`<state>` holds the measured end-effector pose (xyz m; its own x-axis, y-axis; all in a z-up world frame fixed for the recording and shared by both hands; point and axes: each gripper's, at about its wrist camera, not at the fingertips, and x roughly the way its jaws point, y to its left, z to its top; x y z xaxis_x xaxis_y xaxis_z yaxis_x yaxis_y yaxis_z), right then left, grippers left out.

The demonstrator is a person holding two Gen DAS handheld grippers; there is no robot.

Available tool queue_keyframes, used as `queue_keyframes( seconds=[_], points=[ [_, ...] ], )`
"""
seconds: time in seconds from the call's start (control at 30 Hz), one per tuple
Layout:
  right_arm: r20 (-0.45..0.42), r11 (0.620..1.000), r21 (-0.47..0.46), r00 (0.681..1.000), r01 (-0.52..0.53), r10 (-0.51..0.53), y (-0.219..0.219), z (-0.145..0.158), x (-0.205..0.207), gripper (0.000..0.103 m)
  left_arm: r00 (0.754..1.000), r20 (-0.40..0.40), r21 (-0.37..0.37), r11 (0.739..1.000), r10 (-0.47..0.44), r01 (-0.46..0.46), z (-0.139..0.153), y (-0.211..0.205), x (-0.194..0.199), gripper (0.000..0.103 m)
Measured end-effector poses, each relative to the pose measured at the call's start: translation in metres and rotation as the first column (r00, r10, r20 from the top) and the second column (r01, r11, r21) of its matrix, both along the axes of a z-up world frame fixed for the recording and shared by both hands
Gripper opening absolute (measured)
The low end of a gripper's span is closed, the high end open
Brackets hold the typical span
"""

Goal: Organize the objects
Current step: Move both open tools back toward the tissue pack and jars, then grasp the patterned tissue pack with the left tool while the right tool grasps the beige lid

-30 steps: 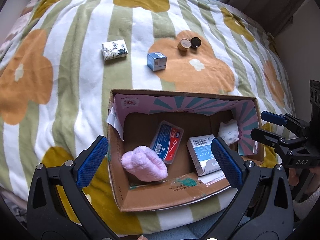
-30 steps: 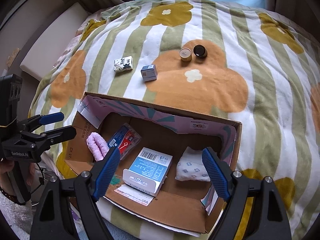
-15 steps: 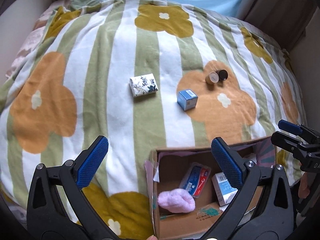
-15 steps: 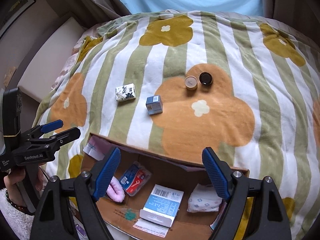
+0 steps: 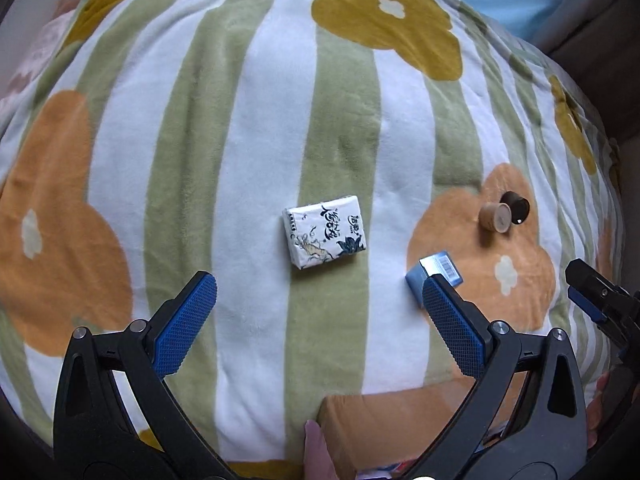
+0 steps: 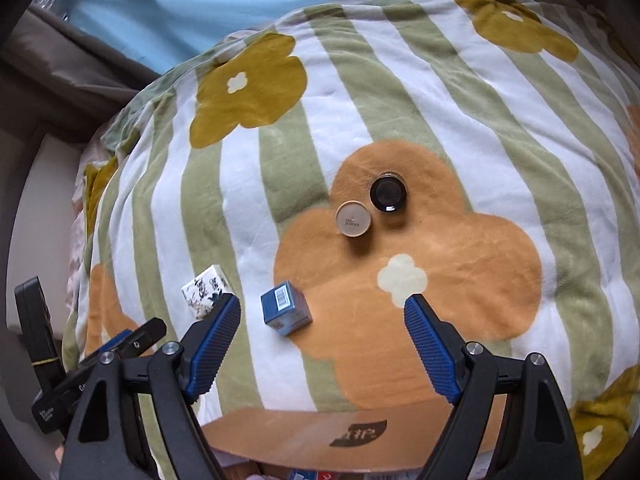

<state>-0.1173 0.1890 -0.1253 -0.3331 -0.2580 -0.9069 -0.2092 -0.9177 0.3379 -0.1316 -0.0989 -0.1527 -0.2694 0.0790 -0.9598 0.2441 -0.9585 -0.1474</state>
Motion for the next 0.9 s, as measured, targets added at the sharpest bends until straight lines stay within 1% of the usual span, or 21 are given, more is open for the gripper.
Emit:
queue_keyframes(
  seconds=[0.2, 0.33, 0.4, 0.53, 0.77, 0.87, 0.9],
  points=[
    [0.054, 0.993, 0.01, 0.992, 0.116, -0.116, 0.003, -0.032, -0.029, 0.081, 0.999, 0.038, -0.024, 1.0, -0.016, 0.017, -0.032, 0.012, -0.027, 0.102],
    [0.082, 0.982, 0.021, 0.979, 0.186, -0.187, 0.008, -0.051, -0.044, 0.081, 0.996, 0.087, -0.037, 0.999, -0.012, 0.016, -0.055, 0.012, -0.041, 0.102],
    [0.09, 0.979, 0.026, 0.975, 0.202, -0.203, 0.009, -0.058, -0.049, 0.081, 0.994, 0.109, -0.038, 0.999, -0.006, 0.01, -0.065, 0.011, -0.045, 0.102],
    [0.11, 0.975, 0.055, 0.969, 0.217, -0.222, 0.008, -0.072, -0.056, 0.081, 0.992, 0.126, -0.022, 1.0, 0.002, 0.001, -0.079, 0.009, -0.053, 0.099],
    [0.117, 0.966, 0.092, 0.96, 0.243, -0.253, 0.008, -0.087, -0.065, 0.081, 0.991, 0.131, -0.024, 1.0, -0.002, 0.006, -0.09, 0.014, -0.061, 0.098],
    [0.124, 0.964, 0.096, 0.958, 0.249, -0.259, 0.008, -0.09, -0.067, 0.072, 0.991, 0.135, -0.037, 0.999, -0.004, 0.009, -0.092, 0.016, -0.063, 0.095],
    [0.126, 0.963, 0.098, 0.957, 0.249, -0.261, 0.008, -0.091, -0.067, 0.069, 0.991, 0.135, -0.042, 0.999, -0.002, 0.008, -0.092, 0.016, -0.063, 0.092]
  ],
)
